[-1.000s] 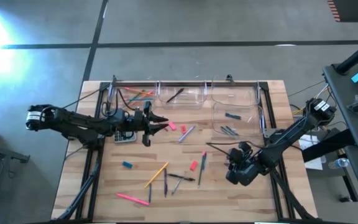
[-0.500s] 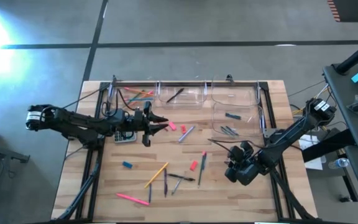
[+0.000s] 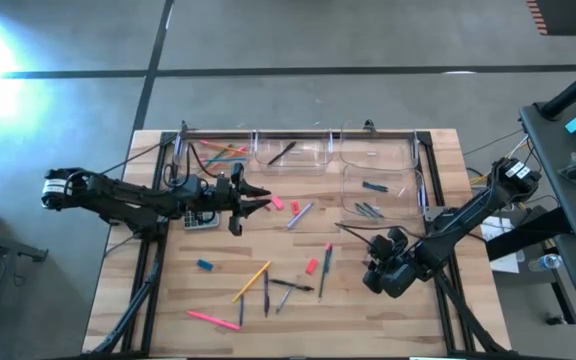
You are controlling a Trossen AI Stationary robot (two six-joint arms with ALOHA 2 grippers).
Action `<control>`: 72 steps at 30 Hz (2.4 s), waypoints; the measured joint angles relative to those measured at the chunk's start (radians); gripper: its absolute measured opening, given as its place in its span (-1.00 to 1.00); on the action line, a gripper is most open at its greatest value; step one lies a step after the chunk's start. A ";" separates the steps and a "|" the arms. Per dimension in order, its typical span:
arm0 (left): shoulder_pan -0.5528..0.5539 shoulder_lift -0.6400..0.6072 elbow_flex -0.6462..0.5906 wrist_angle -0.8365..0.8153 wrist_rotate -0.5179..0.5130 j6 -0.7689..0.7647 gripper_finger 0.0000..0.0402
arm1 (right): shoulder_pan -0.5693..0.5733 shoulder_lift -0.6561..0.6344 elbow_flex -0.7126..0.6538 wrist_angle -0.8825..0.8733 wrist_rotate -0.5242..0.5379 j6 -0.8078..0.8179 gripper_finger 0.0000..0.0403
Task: Sort crayons/erasers/pens/pencils in bins
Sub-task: Put the blue eraser into the top right transparent bin
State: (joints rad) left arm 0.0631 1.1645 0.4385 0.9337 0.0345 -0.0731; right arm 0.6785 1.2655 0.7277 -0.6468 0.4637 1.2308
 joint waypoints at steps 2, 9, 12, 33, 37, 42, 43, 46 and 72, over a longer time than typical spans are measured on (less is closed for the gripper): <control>0.000 0.000 0.000 0.000 0.000 0.000 -0.58 | 0.000 0.000 0.000 0.000 0.000 0.000 -0.09; 0.000 0.000 0.000 0.000 0.000 0.000 -0.58 | 0.000 0.000 0.000 0.000 0.002 -0.026 0.14; 0.000 0.000 0.000 0.000 0.000 0.000 -0.58 | 0.000 0.000 0.000 0.000 0.009 -0.039 0.19; 0.000 0.000 -0.001 0.000 0.000 -0.003 -0.58 | 0.000 0.000 -0.001 -0.002 0.010 -0.037 0.18; 0.000 0.000 0.000 0.000 0.000 -0.003 -0.58 | 0.000 0.000 -0.004 -0.004 0.010 -0.037 0.19; 0.000 0.000 0.000 0.000 0.000 -0.003 -0.58 | 0.000 0.000 -0.004 -0.006 0.010 -0.023 0.17; 0.000 0.000 0.000 0.000 0.000 -0.003 -0.58 | 0.000 0.000 -0.003 -0.011 0.009 -0.015 0.17; 0.000 0.000 0.000 0.000 0.000 -0.003 -0.58 | -0.003 -0.008 -0.002 -0.036 0.007 0.000 0.17; 0.000 0.000 0.000 0.000 0.000 -0.025 -0.58 | -0.010 -0.054 -0.076 -0.051 -0.183 0.083 0.17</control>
State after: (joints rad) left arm 0.0628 1.1645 0.4389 0.9337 0.0346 -0.0983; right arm 0.6686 1.2111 0.6519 -0.6980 0.2803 1.3139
